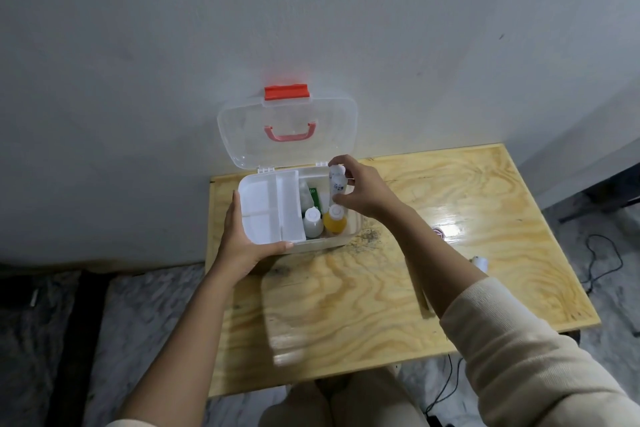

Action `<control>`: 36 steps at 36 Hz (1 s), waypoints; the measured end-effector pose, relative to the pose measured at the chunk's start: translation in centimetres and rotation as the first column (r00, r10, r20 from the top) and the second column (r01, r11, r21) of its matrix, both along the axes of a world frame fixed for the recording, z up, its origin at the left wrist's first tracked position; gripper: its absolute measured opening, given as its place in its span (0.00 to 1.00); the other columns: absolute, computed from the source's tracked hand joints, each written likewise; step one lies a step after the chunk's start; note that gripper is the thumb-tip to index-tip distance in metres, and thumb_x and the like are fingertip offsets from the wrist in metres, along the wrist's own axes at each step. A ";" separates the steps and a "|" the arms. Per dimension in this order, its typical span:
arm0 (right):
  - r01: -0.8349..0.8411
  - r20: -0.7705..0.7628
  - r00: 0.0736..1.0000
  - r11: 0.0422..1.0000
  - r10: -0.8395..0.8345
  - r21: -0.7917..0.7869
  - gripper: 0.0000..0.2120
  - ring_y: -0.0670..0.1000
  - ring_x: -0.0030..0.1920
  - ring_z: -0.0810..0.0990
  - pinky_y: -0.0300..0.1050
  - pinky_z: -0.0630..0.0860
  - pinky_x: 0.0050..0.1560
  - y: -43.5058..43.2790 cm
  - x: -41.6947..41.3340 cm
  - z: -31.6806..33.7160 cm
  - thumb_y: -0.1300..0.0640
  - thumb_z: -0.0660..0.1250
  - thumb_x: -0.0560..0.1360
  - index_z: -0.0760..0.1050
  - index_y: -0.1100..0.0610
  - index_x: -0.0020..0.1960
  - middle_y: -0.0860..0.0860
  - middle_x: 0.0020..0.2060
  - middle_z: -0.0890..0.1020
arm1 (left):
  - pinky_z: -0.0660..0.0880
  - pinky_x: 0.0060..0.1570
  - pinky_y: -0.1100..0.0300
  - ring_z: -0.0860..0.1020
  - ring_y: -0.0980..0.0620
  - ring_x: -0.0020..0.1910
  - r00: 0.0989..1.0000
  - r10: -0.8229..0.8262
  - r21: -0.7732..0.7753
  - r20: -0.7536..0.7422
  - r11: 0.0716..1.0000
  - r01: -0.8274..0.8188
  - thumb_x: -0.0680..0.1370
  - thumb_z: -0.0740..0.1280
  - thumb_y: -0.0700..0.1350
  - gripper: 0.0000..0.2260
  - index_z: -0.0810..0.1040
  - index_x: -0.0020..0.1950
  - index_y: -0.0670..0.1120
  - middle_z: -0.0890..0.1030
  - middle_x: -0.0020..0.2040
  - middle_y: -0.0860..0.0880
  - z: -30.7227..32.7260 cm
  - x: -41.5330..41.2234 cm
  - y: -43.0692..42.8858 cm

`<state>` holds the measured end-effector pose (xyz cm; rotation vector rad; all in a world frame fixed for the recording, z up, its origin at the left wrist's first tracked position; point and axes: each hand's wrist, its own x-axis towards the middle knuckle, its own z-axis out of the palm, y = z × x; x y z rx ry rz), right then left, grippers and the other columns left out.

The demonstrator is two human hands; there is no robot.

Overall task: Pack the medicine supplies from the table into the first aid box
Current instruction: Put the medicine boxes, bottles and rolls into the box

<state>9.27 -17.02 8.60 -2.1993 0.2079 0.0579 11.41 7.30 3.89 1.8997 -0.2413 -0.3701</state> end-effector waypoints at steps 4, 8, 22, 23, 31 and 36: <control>-0.018 0.025 0.999 0.993 0.021 -0.113 0.19 0.55 0.52 0.77 0.45 0.77 0.53 -0.2 0.3 -0.6 0.65 0.70 0.67 0.75 0.59 0.58 0.57 0.54 0.79 | 0.72 0.55 0.60 0.70 0.52 0.64 1.000 0.010 0.013 0.002 1.000 -0.010 0.53 0.82 0.52 0.50 0.61 0.70 0.55 0.69 0.66 0.53 0.1 -0.1 -0.1; -0.055 0.043 0.997 0.976 0.066 -0.212 0.14 0.56 0.52 0.79 0.40 0.75 0.52 -0.6 0.4 -0.7 0.67 0.71 0.68 0.79 0.63 0.53 0.59 0.55 0.80 | 0.71 0.54 0.62 0.69 0.52 0.64 1.000 0.010 0.016 0.002 1.000 -0.010 0.52 0.82 0.52 0.50 0.61 0.70 0.55 0.68 0.66 0.53 0.1 -0.1 0.0; 0.132 0.187 0.977 0.980 -0.103 -0.149 0.15 0.54 0.55 0.79 0.49 0.76 0.58 -0.6 -1.6 -0.2 0.60 0.66 0.74 0.76 0.60 0.61 0.56 0.57 0.81 | 0.71 0.56 0.59 0.69 0.53 0.65 1.000 -0.018 0.001 -0.011 1.000 0.018 0.54 0.82 0.51 0.50 0.60 0.71 0.57 0.68 0.67 0.54 0.4 -0.2 0.1; 0.196 0.216 0.962 0.973 -0.167 -0.123 0.15 0.54 0.56 0.78 0.49 0.75 0.59 -0.8 -2.3 -0.1 0.61 0.66 0.74 0.76 0.60 0.60 0.56 0.57 0.81 | 0.71 0.56 0.59 0.69 0.53 0.65 1.000 -0.018 0.000 -0.006 1.000 0.018 0.55 0.82 0.51 0.50 0.60 0.71 0.57 0.69 0.67 0.54 0.3 -0.2 0.1; 0.627 0.235 0.768 0.774 -0.596 -0.089 0.19 0.55 0.66 0.69 0.41 0.68 0.62 -3.2 -12.3 -4.0 0.61 0.64 0.75 0.70 0.59 0.65 0.57 0.64 0.74 | 0.68 0.56 0.62 0.68 0.55 0.65 1.000 -0.016 -0.007 0.002 1.000 0.016 0.55 0.83 0.50 0.49 0.59 0.69 0.64 0.67 0.68 0.55 -0.1 -0.2 0.1; 0.674 0.006 0.705 0.667 -0.709 -0.317 0.42 0.59 0.76 0.49 0.56 0.52 0.75 -5.1 -17.9 -7.4 0.44 0.69 0.71 0.52 0.62 0.74 0.61 0.75 0.55 | 0.71 0.58 0.62 0.70 0.54 0.64 0.999 -0.033 -0.017 -0.005 0.999 0.033 0.51 0.81 0.57 0.52 0.61 0.71 0.58 0.70 0.68 0.54 -0.3 0.1 0.1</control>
